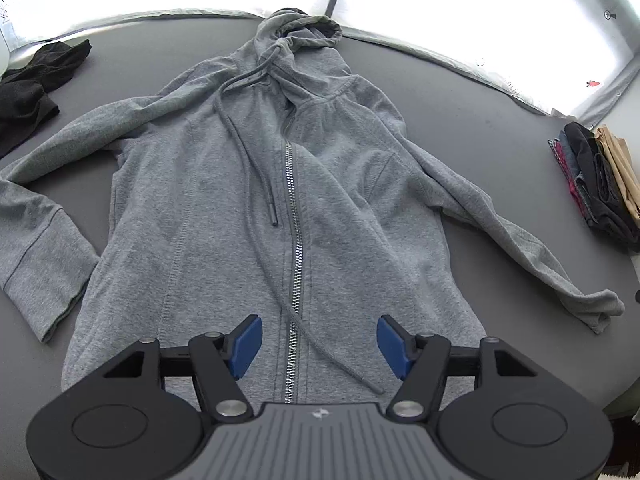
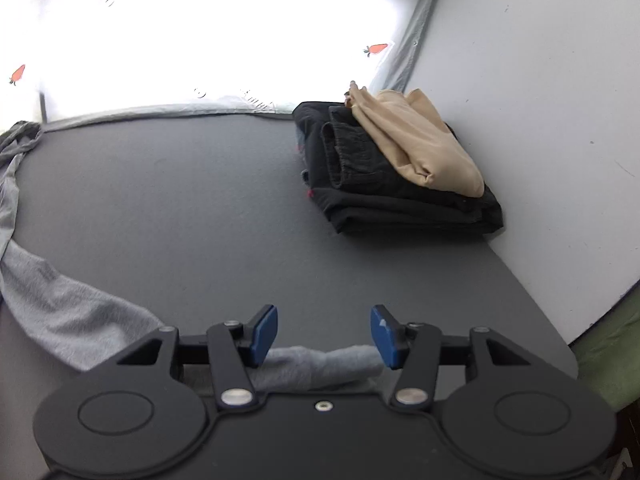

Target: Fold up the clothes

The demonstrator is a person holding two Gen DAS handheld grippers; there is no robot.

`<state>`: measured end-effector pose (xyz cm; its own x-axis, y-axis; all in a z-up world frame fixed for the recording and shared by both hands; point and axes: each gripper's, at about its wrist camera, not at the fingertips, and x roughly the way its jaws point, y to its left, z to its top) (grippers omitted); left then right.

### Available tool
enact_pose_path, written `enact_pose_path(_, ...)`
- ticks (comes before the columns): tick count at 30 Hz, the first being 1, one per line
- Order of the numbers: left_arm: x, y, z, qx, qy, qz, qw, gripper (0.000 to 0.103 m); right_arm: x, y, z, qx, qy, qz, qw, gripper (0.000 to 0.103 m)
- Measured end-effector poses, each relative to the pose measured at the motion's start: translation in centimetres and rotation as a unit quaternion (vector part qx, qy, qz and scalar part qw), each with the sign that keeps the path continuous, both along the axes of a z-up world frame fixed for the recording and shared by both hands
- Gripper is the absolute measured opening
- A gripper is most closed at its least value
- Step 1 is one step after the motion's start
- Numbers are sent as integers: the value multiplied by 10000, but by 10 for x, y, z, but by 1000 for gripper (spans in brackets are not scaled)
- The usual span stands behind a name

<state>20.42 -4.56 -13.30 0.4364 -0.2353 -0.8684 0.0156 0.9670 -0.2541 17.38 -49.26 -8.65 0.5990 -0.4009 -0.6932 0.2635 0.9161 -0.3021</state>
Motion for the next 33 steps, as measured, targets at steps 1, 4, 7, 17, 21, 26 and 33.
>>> enact_pose_path(1,2,-3,-2,-68,50,-65,9999,64,-4,16,-9,-62,220,161,9996,53)
enact_pose_path(4,6,-15,-6,-169,138,-268,9994,65,-6,54,-26,-669,584,959,9914,53)
enact_pose_path(7,8,-33,-8,-162,113,-383,9991,65,-3,84,-34,-1335,704,2016,9678,59)
enact_pose_path(17,-22,-95,11,-93,-469,927,9945,67,68,64,-48,-960,955,3925,9097,1)
enact_pose_path(21,-43,-122,5,-362,-485,1657,9843,72,134,-6,-31,-219,383,2778,9596,6)
enact_pose_path(26,-50,-154,6,-272,-330,1820,9824,72,117,-66,-42,357,302,1796,9826,39)
enact_pose_path(33,-50,-186,0,-161,-104,1671,9858,73,54,-141,-59,1298,329,639,9889,57)
